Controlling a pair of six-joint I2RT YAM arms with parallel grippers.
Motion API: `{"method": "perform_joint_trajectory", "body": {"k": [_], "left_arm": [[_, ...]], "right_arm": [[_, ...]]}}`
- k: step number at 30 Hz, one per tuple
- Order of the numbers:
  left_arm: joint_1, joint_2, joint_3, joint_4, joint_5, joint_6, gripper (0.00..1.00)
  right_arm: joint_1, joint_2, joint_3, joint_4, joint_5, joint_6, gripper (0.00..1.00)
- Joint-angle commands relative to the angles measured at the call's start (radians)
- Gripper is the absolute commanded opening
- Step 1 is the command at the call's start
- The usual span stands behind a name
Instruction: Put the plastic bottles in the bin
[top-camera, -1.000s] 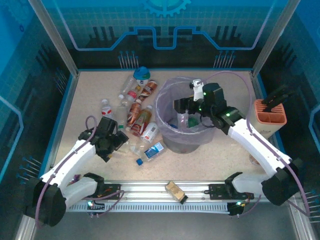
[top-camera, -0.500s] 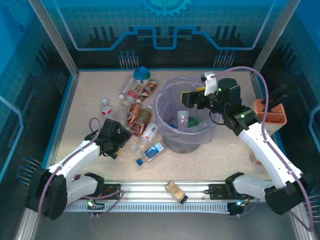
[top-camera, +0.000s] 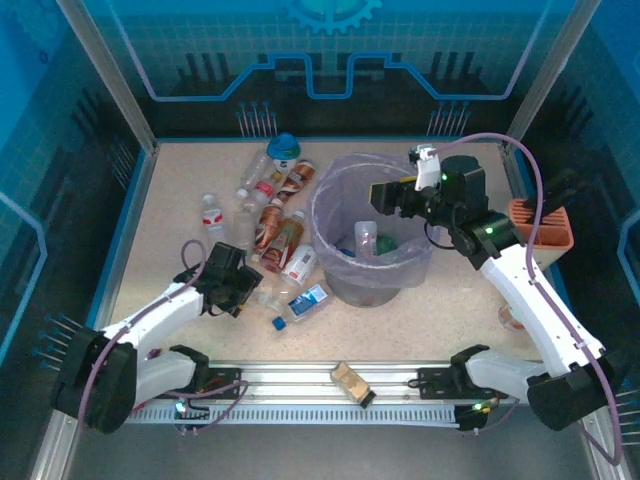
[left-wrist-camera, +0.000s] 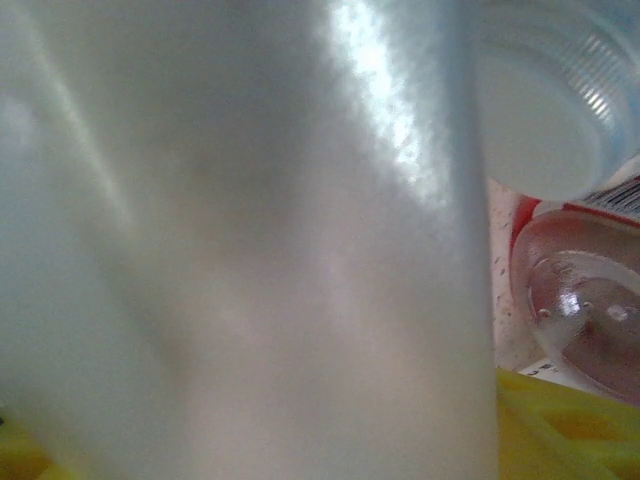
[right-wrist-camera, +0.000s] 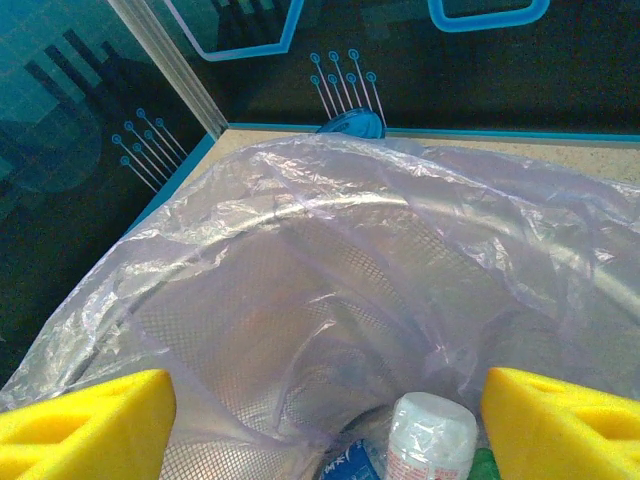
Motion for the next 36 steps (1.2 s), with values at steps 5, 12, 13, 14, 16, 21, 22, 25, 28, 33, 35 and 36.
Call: {"method": "perform_joint_trajectory", "body": {"k": [5,12,13,14,16,21,22,25,28,33,35,36], "left_arm": [[-0.007,-0.099,0.016,-0.104,-0.063,0.012,0.54],[-0.008,-0.162,0.044,-0.127,-0.08,0.067,0.45],[-0.008,-0.175,0.053,-0.138,-0.083,0.08,0.44],[-0.008,-0.189,0.065,-0.152,-0.087,0.096,0.44],[-0.007,-0.22,0.112,-0.201,-0.11,0.139,0.44],[-0.006,-0.253,0.247,-0.306,-0.164,0.244,0.42],[-0.006,-0.249,0.273,-0.318,-0.167,0.263,0.41],[-0.006,-0.237,0.339,-0.27,-0.103,0.347,0.38],[-0.012,-0.209,0.408,-0.158,0.012,0.457,0.38],[-0.034,-0.155,0.519,0.013,0.231,0.584,0.28],[-0.063,-0.124,0.567,0.032,0.284,0.642,0.26],[-0.078,-0.109,0.582,0.044,0.32,0.675,0.26]], "right_arm": [[-0.032,-0.004,0.025,0.019,-0.07,0.036,0.81],[-0.042,0.015,0.046,0.028,-0.11,0.051,0.81],[-0.043,0.019,0.049,0.03,-0.114,0.054,0.81],[-0.043,0.018,0.052,0.034,-0.118,0.059,0.81],[-0.043,0.019,0.054,0.044,-0.126,0.07,0.81],[-0.043,0.023,0.074,0.039,-0.135,0.07,0.81],[-0.043,0.024,0.08,0.035,-0.139,0.071,0.81],[-0.042,0.029,0.105,0.034,-0.164,0.081,0.81],[-0.032,0.056,0.15,0.032,-0.207,0.095,0.81],[0.033,0.127,0.25,0.019,-0.262,0.085,0.81],[0.069,0.164,0.304,0.002,-0.272,0.072,0.84],[0.086,0.185,0.328,-0.003,-0.279,0.072,0.88]]}}
